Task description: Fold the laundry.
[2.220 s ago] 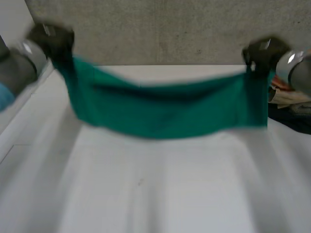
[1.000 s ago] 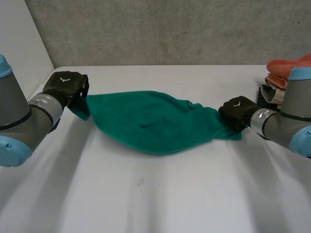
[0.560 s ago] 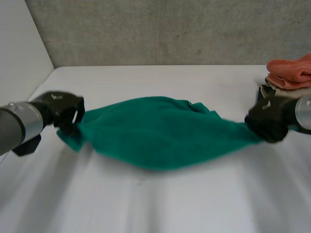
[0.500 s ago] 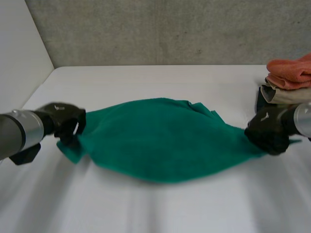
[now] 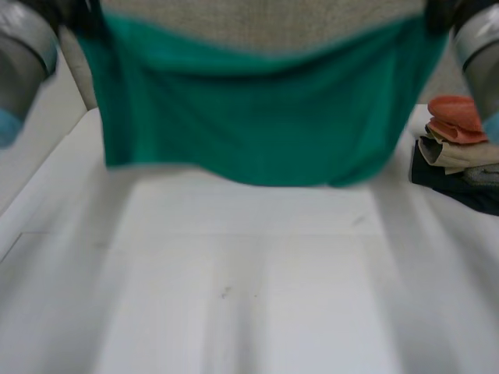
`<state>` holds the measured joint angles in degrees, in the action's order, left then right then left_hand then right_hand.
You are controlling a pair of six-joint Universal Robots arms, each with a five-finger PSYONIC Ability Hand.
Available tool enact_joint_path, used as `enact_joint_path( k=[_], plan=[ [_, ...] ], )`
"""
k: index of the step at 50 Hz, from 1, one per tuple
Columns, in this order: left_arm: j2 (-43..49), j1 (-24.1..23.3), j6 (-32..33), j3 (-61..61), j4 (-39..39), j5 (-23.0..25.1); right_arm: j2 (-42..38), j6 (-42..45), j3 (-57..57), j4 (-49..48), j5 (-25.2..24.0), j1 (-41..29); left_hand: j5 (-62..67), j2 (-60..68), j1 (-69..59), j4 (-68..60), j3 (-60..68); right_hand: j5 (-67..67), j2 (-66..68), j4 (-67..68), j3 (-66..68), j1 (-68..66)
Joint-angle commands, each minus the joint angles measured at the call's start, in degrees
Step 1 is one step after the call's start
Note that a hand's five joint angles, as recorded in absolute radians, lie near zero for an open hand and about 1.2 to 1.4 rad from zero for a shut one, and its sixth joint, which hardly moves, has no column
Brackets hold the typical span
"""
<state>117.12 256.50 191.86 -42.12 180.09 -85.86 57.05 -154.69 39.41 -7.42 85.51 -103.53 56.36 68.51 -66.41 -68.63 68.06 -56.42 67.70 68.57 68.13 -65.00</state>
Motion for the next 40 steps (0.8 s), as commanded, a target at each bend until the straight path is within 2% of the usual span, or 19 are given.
enact_joint_path(
  k=[1, 8, 15, 24, 30, 33, 35, 38, 40],
  plan=[
    [0.39, 0.58, -8.16, 1.87, 1.42, -1.68, 4.38, -2.72, 5.59, -7.96, -0.59, -0.09, 13.64, 11.49, -13.59, -11.37, 11.94, -13.58, 12.3, 11.43, 11.87, -15.0],
    [0.48, 1.55, -7.9, -8.39, -5.44, -0.98, 4.39, -1.58, 13.57, -0.85, -7.18, -0.1, 13.64, 11.49, -13.59, -11.37, 11.94, -13.58, 12.3, 11.43, 11.87, -15.0],
    [2.32, 2.34, -5.28, -22.28, -5.45, 1.83, 0.88, 3.15, 26.57, 1.36, -11.93, 1.48, 13.64, 11.49, -13.59, -11.37, 11.94, -13.58, 12.3, 11.43, 11.87, -15.0],
    [10.85, 3.39, 4.05, -28.9, -5.97, 1.31, -8.18, 12.56, 34.51, 2.59, -12.64, 3.6, 13.64, 11.49, -13.59, -11.37, 11.94, -13.58, 12.3, 11.43, 11.87, -15.0],
    [12.26, 2.96, 7.74, -28.37, -7.47, 0.87, -9.15, 14.33, 34.33, 5.22, -12.73, 3.95, 13.64, 11.49, -13.59, -11.37, 11.94, -13.58, 12.3, 11.43, 11.87, -15.0],
    [10.86, 2.52, 8.18, -28.45, -7.65, 1.13, -7.84, 13.1, 34.59, 6.02, -12.64, 3.6, -17.86, -20.01, 17.91, 20.13, -19.56, -13.58, 12.3, 11.43, 11.87, -15.0],
    [9.28, 2.25, 8.53, -28.89, -7.47, 1.04, -6.87, 11.97, 34.94, 6.11, -12.56, 3.34, -31.7, -33.84, 31.75, 33.97, -33.39, -13.58, 12.3, 11.43, 11.87, -15.0],
    [6.91, 2.34, 9.15, -30.82, -6.86, 0.87, -5.99, 11.17, 35.38, 6.28, -12.56, 3.25, -41.3, -43.45, 41.35, 43.57, -43.0, -13.58, 12.3, 11.43, 11.87, -15.0],
    [5.24, 2.52, 9.5, -32.4, -6.07, 1.04, -5.81, 11.08, 35.65, 6.28, -12.56, 3.16, -41.69, -43.83, 41.74, 43.95, -43.38, -13.58, 12.3, 11.43, 11.87, -15.0]
  ],
)
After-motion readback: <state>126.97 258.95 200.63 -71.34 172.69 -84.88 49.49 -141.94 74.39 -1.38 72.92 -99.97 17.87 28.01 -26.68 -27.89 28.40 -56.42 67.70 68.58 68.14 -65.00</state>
